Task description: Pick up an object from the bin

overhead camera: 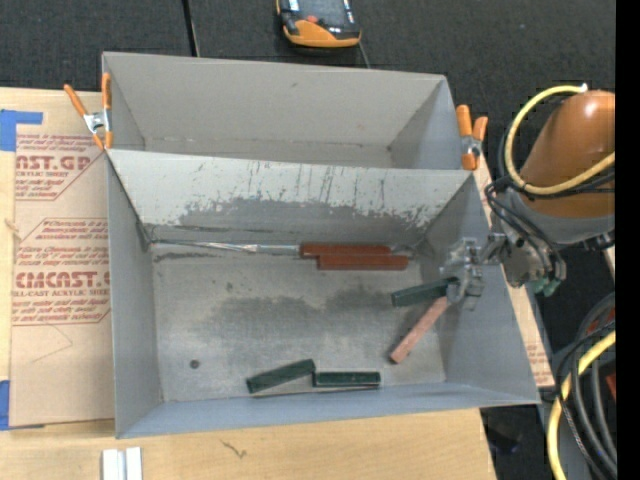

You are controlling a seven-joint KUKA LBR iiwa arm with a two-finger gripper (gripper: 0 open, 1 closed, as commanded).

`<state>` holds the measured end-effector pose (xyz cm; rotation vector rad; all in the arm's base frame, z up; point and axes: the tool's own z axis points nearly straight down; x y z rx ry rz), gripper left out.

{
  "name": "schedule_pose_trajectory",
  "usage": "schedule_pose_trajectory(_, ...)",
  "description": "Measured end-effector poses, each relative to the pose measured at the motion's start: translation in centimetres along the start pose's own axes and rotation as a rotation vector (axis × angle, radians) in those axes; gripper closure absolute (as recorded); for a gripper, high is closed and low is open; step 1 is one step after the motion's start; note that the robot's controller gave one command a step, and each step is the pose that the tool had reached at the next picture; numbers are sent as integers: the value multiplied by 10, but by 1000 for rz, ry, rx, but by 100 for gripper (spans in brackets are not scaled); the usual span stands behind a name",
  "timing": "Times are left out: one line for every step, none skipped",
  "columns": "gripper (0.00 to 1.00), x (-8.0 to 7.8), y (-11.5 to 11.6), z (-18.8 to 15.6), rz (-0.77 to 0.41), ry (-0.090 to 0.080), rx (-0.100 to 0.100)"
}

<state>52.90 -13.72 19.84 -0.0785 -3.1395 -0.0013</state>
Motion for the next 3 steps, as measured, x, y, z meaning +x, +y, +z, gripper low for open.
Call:
schedule_pose_trajectory(100, -7, 36, -21, -18, -7, 2)
schedule_pose_trajectory(100, -1, 51, -60, -102, 5, -1)
schedule_pose_trajectory(100, -8, 43, -61, -170, -22, 5)
